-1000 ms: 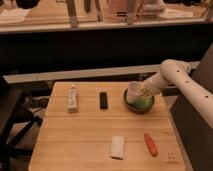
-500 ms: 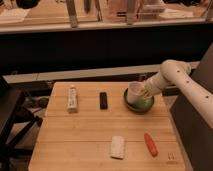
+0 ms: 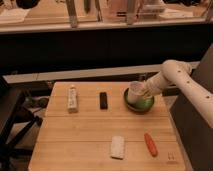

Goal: Place the ceramic cup in the ceramic bowl

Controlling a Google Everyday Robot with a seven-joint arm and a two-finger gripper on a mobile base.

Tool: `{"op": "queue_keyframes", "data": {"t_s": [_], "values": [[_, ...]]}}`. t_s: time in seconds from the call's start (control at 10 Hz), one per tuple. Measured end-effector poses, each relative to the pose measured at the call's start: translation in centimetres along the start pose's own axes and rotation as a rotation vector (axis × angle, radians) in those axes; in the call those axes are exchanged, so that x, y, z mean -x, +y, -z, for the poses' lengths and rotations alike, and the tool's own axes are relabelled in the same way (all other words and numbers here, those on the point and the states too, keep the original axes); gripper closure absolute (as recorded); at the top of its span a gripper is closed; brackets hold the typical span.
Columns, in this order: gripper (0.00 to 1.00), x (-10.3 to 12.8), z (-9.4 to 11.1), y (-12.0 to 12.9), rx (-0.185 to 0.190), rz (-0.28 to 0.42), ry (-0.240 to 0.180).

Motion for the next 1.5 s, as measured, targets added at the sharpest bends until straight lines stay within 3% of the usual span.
{"op": "queue_keyframes", "data": {"t_s": [0.3, 1.1, 1.5], "values": [[0.77, -0.18, 0.04, 0.06, -0.002, -0.004, 0.002], [0.77, -0.60, 0.25, 0.17, -0.005, -0.012, 0.011], [0.64, -0.83, 0.36, 0.21, -0.006, -0.015, 0.015]]}}
